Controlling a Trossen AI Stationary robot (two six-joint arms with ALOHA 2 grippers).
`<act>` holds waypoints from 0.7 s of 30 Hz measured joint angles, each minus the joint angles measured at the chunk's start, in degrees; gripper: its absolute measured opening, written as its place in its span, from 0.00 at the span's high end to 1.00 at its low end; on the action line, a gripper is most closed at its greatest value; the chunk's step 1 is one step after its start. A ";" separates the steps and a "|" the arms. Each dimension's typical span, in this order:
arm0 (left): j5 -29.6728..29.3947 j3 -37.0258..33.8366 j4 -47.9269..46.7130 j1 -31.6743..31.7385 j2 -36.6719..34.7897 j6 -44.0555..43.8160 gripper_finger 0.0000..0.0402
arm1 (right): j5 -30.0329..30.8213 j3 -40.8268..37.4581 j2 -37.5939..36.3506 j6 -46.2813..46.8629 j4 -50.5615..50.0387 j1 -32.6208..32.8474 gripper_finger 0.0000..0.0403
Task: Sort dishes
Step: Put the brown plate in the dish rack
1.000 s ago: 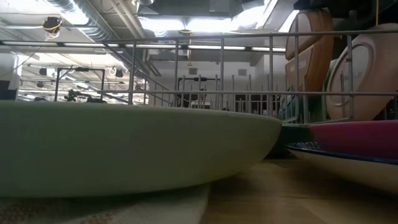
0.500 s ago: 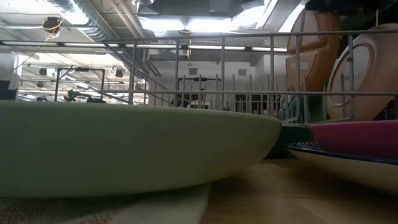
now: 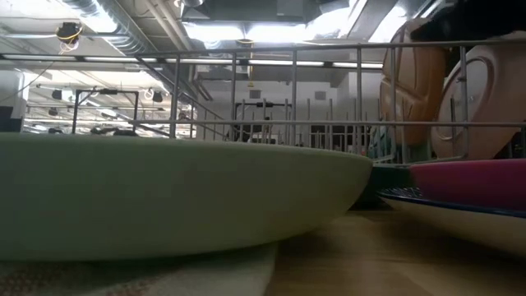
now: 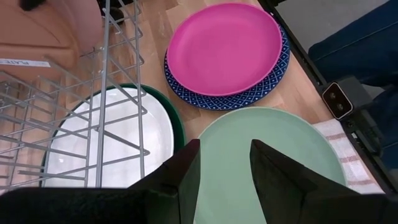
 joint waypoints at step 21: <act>0.14 0.00 0.84 0.86 3.56 1.42 0.68 | -15.36 4.13 -0.26 0.29 -15.92 -0.03 0.50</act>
